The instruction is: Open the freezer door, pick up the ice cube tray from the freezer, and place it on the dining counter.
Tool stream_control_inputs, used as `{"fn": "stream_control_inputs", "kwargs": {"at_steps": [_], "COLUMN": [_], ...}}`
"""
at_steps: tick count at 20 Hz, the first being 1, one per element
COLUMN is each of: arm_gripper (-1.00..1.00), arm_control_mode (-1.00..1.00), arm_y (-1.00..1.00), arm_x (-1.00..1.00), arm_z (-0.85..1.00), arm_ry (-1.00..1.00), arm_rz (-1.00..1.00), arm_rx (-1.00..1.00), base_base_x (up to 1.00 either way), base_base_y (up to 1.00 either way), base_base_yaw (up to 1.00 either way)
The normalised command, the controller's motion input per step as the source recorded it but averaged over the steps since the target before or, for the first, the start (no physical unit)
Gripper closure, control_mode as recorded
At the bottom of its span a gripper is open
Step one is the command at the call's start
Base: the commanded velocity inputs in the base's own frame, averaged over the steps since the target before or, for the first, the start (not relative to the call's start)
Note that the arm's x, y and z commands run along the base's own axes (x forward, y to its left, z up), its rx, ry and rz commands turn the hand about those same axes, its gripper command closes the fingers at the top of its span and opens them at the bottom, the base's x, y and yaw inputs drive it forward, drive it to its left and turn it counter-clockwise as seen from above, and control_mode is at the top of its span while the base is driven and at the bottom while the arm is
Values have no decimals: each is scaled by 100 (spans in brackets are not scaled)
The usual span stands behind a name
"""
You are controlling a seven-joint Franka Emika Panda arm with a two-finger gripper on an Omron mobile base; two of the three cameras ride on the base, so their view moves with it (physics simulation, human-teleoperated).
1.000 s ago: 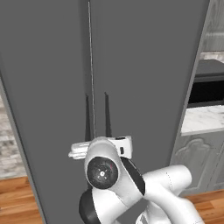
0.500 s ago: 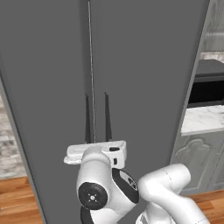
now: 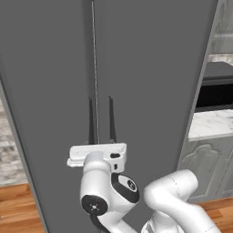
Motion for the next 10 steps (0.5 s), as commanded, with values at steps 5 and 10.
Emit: {"fn": "stream_control_inputs", "kwargs": {"at_steps": [5,10], "arm_gripper": [-100,-100], "arm_control_mode": [-100,-100], "arm_y": [4,24], "arm_x": [44,35], "arm_z": [-10,-1], "arm_ry": [-9,-2], "arm_rz": [0,0], "arm_rx": [0,0], "base_base_x": [0,0], "base_base_y": [0,0], "base_base_yaw": [0,0]}}
